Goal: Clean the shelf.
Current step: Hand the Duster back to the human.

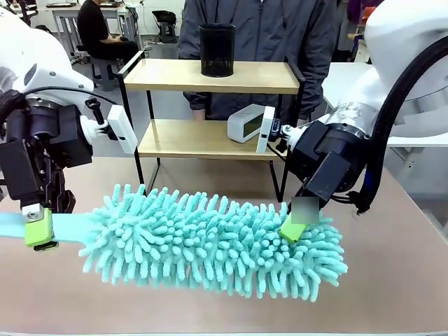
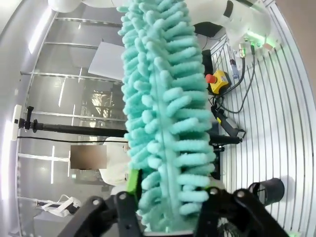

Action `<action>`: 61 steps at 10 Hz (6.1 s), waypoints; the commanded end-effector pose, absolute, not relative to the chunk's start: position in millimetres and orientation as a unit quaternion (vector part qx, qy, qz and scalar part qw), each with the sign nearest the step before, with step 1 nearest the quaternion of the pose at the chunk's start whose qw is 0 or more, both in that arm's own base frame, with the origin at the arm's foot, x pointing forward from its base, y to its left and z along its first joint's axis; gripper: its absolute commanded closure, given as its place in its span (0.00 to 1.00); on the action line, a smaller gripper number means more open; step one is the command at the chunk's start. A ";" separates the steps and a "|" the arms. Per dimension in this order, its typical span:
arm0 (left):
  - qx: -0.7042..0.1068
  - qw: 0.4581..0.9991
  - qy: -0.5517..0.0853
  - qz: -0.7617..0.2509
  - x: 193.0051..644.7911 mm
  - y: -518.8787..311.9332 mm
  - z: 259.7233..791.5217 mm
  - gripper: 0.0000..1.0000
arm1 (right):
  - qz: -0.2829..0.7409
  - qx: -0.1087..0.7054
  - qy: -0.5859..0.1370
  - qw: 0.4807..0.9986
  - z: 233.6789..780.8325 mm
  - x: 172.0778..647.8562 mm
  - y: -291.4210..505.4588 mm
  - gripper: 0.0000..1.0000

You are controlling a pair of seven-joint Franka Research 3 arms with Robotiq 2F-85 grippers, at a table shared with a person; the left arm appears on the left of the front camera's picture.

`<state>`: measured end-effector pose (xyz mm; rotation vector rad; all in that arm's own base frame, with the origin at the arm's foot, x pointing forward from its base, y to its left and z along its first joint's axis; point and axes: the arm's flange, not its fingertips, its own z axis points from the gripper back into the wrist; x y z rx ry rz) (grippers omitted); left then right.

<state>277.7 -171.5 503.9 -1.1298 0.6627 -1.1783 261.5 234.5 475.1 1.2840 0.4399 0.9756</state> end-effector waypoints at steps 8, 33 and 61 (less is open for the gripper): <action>-0.504 0.640 0.273 -0.512 282.8 -168.1 508.5 0.88 | 0.428 0.568 0.225 0.666 480.1 262.2 237.4 1.00; -0.556 0.815 -0.128 -0.104 279.4 154.7 516.6 0.00 | -0.052 0.690 -0.199 0.694 455.1 234.3 -155.3 1.00; -0.559 0.814 -0.125 -0.094 282.5 151.5 518.6 0.00 | 0.063 0.650 -0.001 0.757 463.1 280.0 11.2 0.00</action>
